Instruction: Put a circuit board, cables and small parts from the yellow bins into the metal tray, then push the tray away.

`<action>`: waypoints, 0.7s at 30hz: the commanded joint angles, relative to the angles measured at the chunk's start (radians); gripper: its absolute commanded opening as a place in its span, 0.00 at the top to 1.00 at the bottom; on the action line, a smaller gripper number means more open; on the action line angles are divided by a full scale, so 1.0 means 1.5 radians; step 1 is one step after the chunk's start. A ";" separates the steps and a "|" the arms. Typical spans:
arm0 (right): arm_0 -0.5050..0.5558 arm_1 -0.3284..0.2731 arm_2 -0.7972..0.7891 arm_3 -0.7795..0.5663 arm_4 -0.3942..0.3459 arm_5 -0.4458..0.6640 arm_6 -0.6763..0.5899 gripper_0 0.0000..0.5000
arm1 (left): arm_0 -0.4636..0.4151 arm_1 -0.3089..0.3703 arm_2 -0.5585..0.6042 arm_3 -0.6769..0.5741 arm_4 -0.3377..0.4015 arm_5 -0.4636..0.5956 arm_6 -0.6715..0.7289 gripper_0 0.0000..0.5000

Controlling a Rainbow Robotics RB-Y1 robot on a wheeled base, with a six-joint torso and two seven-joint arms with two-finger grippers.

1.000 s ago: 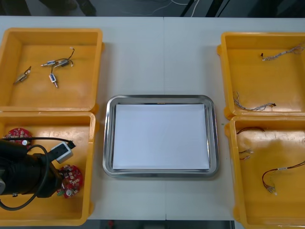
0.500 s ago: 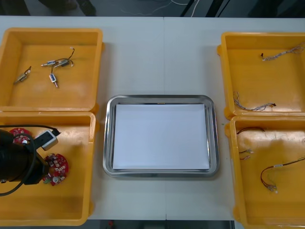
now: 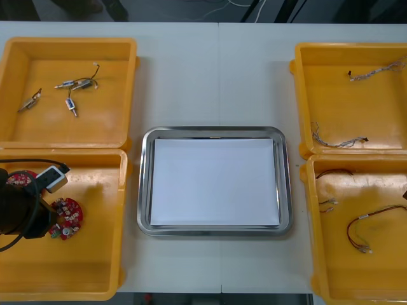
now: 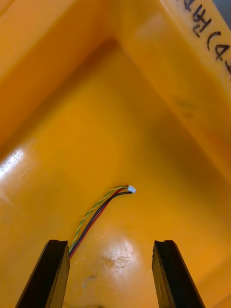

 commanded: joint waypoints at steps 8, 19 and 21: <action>-0.069 0.038 -0.064 -0.023 -0.013 0.105 0.003 0.00 | -0.017 -0.005 0.030 -0.003 0.058 0.004 0.076 0.00; -0.101 0.132 -0.062 -0.064 0.020 0.145 -0.032 0.00 | -0.017 -0.005 0.054 -0.016 0.068 0.023 0.074 0.00; -0.097 0.141 -0.062 -0.064 0.023 0.145 -0.037 0.00 | -0.017 -0.005 0.067 -0.024 0.068 0.043 0.074 0.00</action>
